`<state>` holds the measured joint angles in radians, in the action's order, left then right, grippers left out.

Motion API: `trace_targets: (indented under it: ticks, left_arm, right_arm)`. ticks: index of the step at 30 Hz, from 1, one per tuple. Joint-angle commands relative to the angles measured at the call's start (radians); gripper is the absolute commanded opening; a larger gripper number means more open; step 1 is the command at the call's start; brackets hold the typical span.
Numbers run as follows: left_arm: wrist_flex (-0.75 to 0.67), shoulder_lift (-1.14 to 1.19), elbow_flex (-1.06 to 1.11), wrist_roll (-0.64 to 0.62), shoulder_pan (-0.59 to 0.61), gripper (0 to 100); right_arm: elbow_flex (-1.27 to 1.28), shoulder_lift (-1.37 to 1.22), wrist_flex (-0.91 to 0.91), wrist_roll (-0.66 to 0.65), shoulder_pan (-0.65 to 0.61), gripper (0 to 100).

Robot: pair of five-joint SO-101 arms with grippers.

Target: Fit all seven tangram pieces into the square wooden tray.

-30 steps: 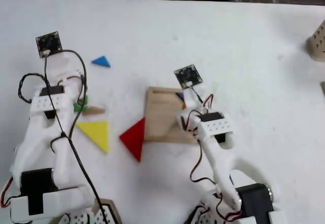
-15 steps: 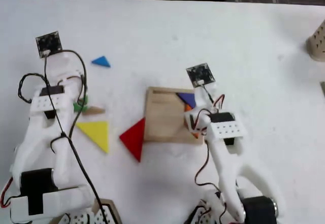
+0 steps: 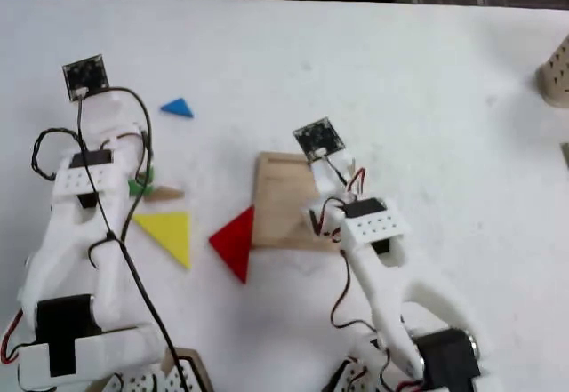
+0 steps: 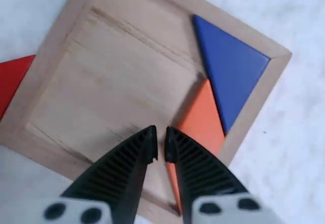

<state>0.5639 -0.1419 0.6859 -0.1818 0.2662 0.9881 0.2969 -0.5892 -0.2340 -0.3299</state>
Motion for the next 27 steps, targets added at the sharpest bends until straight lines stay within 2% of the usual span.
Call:
trace_targets:
  ticks: [1, 6, 10, 19, 23, 27]
  left_arm:
    - [-0.028, -0.008, -0.025, 0.006, -0.024, 2]
    - [-0.026, -0.008, -0.023, 0.006, -0.024, 2]
    - [-0.021, -0.008, -0.023, 0.006, -0.024, 2]
    - [-0.02, -0.013, -0.021, 0.006, -0.022, 2]
    - [-0.02, -0.012, -0.021, 0.006, -0.022, 2]
    - [-0.02, -0.01, -0.021, 0.006, -0.024, 2]
  right_arm:
    - [-0.034, -0.012, -0.018, 0.0, 0.025, 4.1]
    - [-0.035, -0.012, -0.048, -0.005, 0.102, 4.1]
    - [-0.035, 0.001, -0.077, -0.005, 0.113, 4.1]
    - [-0.034, 0.222, -0.087, 0.005, 0.143, 4.5]
    - [-0.037, 0.3, -0.085, 0.107, 0.114, 4.6]
    - [-0.072, 0.295, -0.074, 0.135, 0.001, 4.6]
